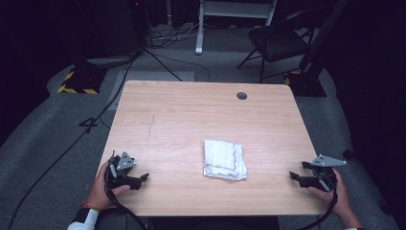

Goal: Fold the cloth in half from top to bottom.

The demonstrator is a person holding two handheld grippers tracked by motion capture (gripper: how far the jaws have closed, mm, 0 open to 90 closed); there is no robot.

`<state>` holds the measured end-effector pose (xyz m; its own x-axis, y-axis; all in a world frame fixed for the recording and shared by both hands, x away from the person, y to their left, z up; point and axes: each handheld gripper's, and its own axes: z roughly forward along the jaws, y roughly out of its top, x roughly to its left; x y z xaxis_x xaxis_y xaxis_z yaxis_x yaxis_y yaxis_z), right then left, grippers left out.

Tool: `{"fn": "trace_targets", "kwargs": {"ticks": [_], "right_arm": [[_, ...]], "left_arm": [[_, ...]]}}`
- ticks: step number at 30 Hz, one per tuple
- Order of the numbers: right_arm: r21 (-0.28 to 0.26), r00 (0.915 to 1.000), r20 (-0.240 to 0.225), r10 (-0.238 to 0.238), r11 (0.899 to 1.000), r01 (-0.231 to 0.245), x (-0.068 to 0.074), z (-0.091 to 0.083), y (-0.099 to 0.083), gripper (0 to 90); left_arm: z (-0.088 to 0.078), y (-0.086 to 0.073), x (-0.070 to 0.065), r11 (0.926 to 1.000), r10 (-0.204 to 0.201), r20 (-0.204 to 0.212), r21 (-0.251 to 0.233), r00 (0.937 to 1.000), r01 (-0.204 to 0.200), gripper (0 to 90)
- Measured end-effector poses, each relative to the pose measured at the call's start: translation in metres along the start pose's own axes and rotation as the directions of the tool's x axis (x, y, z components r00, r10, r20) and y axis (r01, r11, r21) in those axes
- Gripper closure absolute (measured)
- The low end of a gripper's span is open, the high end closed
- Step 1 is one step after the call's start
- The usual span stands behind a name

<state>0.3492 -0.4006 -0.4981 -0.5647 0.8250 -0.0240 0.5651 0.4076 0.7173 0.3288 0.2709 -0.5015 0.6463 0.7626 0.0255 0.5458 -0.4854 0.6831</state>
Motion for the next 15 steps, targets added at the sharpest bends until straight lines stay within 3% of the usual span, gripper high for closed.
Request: {"fn": "trace_targets", "kwargs": {"ticks": [2,6,15], "right_arm": [[-0.015,0.9997,-0.004,0.026,1.000,-0.026,-0.0030,0.0000,-0.0038,23.5],[-0.038,0.9993,0.006,0.037,0.999,-0.037,-0.0029,-0.0005,-0.0072,23.3],[-0.036,0.9991,0.010,0.040,0.999,-0.040,-0.0029,-0.0004,-0.0073,22.0]], "left_arm": [[0.0000,-0.0034,0.0031,0.9993,-0.035,0.014,-0.009,0.9993,0.036,16.5],[-0.0005,-0.0038,0.0040,0.9994,-0.033,0.016,-0.006,0.9993,0.033,15.9],[-0.0002,-0.0039,0.0033,0.9993,-0.037,0.010,-0.009,0.9993,0.037,15.8]]}}
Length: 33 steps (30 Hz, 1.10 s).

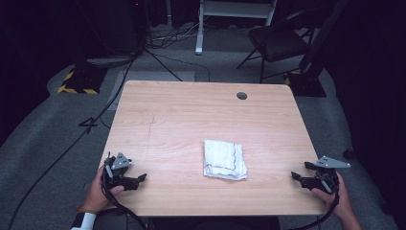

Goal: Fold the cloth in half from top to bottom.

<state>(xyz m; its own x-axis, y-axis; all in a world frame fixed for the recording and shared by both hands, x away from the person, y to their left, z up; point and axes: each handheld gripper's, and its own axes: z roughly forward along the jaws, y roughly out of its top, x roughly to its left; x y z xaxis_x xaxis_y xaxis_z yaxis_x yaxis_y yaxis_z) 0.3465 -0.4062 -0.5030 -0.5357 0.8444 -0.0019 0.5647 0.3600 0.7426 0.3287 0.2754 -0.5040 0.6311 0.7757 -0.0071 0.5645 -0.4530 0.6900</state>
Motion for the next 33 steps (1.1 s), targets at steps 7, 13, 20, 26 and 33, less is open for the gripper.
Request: {"fn": "trace_targets", "kwargs": {"ticks": [7,13,20,26,33], "right_arm": [[0.003,1.0000,0.007,0.005,1.000,-0.006,0.0000,0.0001,0.0000,20.6],[0.002,0.9999,0.007,0.009,1.000,-0.009,0.0000,0.0002,0.0001,20.6],[0.002,0.9999,0.007,0.009,1.000,-0.009,0.0000,0.0002,0.0001,20.6],[0.002,0.9999,0.007,0.009,1.000,-0.009,0.0000,0.0002,0.0001,20.6],[0.002,0.9999,0.007,0.009,1.000,-0.009,0.0000,0.0002,0.0001,20.6]], "left_arm": [[0.0000,0.0000,0.0000,1.0000,0.000,0.000,0.000,1.0000,0.000,15.7],[0.0001,0.0002,0.0000,1.0000,0.000,0.000,0.001,1.0000,0.000,15.6],[0.0005,0.0004,-0.0001,1.0000,-0.004,0.001,0.001,1.0000,0.004,15.4],[0.0004,0.0004,-0.0001,1.0000,-0.004,0.001,0.001,1.0000,0.004,15.3],[0.0005,0.0004,-0.0001,1.0000,-0.005,0.001,0.000,1.0000,0.005,15.3]]}}
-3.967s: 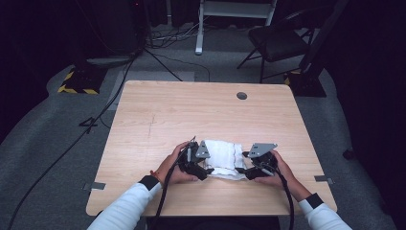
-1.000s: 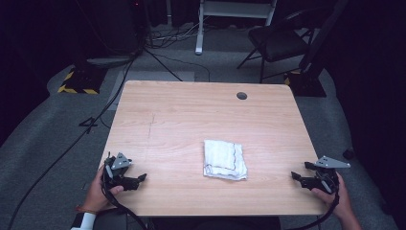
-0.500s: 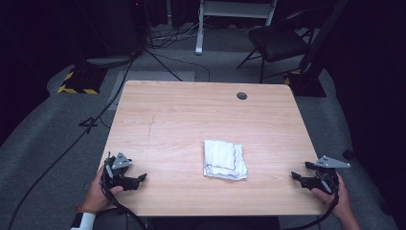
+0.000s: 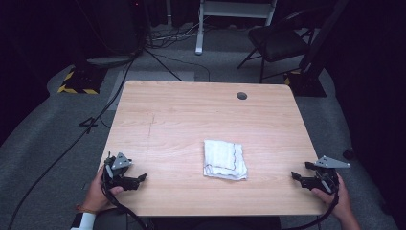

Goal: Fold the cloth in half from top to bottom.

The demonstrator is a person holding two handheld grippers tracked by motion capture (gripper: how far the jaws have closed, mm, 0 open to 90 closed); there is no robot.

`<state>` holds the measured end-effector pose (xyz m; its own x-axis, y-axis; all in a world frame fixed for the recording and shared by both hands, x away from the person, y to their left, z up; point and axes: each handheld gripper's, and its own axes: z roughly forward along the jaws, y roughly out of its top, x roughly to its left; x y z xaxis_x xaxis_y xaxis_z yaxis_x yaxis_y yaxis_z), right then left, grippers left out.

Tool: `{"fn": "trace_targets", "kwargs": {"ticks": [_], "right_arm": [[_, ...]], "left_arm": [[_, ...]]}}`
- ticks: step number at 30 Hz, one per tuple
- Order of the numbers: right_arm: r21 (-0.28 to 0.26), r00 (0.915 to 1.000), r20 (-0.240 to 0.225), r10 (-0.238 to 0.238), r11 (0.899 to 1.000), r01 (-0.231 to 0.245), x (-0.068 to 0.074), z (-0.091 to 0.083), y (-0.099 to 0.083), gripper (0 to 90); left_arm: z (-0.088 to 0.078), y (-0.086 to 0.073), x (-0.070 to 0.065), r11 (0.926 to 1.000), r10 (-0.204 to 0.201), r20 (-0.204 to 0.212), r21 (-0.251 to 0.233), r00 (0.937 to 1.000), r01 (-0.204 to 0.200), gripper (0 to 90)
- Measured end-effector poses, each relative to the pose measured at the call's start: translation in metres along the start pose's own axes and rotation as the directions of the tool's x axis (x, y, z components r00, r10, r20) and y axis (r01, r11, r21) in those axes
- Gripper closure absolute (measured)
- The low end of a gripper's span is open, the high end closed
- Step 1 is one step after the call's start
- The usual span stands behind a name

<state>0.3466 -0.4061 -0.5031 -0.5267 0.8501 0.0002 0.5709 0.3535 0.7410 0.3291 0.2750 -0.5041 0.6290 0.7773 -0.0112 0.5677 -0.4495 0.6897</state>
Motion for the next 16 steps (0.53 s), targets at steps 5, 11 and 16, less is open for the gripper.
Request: {"fn": "trace_targets", "kwargs": {"ticks": [5,11,16], "right_arm": [[0.000,1.0000,0.000,0.000,1.000,0.000,0.0000,0.0000,0.0000,20.6],[0.000,1.0000,0.000,0.000,1.000,0.000,0.0000,0.0000,0.0000,20.6],[0.000,1.0000,0.000,-0.002,1.000,0.002,-0.0002,0.0001,0.0001,20.2]], "left_arm": [[0.0002,0.0000,0.0000,1.0000,-0.001,-0.001,-0.002,1.0000,0.001,15.3],[0.0003,0.0003,0.0002,1.0000,-0.001,0.001,0.001,1.0000,0.001,15.2],[0.0003,0.0003,0.0001,1.0000,-0.001,0.001,0.001,1.0000,0.001,15.2]]}}
